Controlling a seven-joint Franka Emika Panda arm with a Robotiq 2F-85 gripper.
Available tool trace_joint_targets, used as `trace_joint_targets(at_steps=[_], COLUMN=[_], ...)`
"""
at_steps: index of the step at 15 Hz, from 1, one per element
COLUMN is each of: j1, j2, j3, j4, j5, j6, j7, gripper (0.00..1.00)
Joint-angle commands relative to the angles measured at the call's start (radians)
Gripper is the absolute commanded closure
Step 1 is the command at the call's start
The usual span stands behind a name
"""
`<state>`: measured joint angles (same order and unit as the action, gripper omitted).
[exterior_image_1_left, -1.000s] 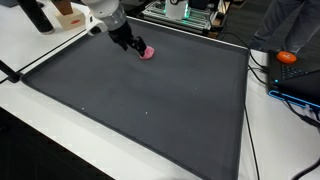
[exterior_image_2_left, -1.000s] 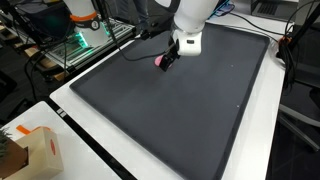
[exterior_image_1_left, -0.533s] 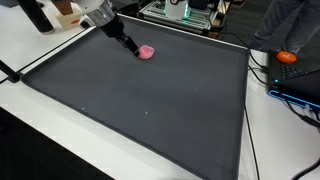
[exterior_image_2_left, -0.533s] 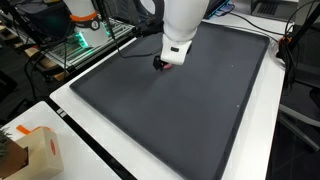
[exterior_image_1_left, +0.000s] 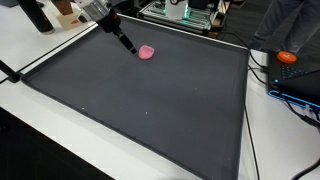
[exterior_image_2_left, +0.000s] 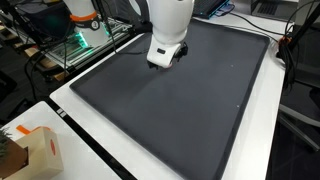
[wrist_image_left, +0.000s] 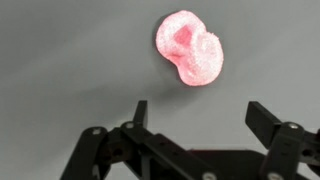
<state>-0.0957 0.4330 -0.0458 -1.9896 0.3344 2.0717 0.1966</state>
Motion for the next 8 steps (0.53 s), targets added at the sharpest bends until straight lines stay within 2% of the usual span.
trace_joint_targets(at_steps=[1, 8], j1=[0.005, 0.044], j2=[-0.084, -0.250], j3=[0.005, 0.039], j4=[-0.072, -0.143], j5=[-0.017, -0.134], j6=[0.013, -0.012], j7=[-0.082, -0.294], gripper=[0.00, 0.00])
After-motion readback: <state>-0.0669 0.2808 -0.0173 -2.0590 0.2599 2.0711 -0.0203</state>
